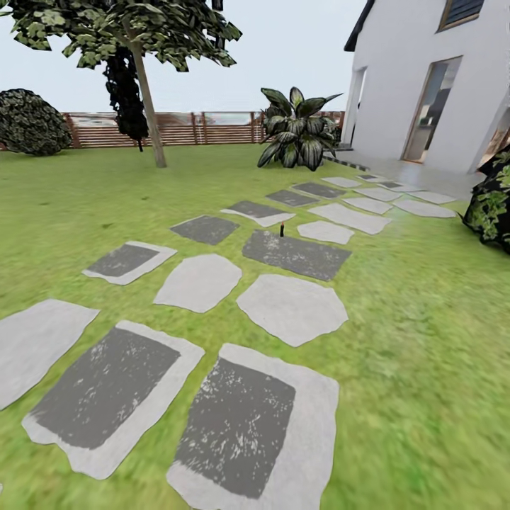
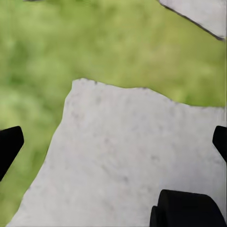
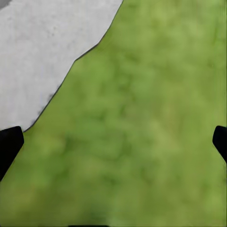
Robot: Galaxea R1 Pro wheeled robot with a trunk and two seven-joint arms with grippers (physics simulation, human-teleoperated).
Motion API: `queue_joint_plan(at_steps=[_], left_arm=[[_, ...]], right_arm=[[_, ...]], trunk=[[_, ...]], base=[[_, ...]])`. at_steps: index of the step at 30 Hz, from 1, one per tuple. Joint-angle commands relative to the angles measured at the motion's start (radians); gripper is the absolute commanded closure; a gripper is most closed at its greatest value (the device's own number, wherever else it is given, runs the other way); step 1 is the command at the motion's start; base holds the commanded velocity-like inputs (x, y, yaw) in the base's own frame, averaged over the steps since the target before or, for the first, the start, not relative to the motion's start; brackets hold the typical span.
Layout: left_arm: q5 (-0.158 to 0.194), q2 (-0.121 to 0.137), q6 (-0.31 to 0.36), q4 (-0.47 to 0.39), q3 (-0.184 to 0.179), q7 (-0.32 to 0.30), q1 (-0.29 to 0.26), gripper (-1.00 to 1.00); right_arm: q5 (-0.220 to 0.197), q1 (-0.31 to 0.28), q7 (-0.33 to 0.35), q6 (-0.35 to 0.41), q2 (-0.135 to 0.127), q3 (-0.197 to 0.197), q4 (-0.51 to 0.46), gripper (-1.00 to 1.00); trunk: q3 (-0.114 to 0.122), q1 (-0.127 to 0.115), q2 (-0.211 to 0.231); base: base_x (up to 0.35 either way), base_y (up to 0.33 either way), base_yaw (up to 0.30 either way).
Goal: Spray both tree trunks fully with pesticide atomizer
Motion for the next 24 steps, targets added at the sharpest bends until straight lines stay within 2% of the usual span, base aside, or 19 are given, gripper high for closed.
queue_joint_plan(at_steps=[1, 24], left_arm=[[0.000, 0.000, 0.000, 0.000, 0.000, 0.000, 0.000, -1.00], [0.000, 0.000, 0.000, 0.000, 0.000, 0.000, 0.000, -1.00]], right_arm=[[0.000, 0.000, 0.000, 0.000, 0.000, 0.000, 0.000, -1.00], [0.000, 0.000, 0.000, 0.000, 0.001, 0.000, 0.012, -1.00]], trunk=[[0.000, 0.000, 0.000], [0.000, 0.000, 0.000]], base=[[0.315, 0.000, 0.000], [0.314, 0.000, 0.000]])
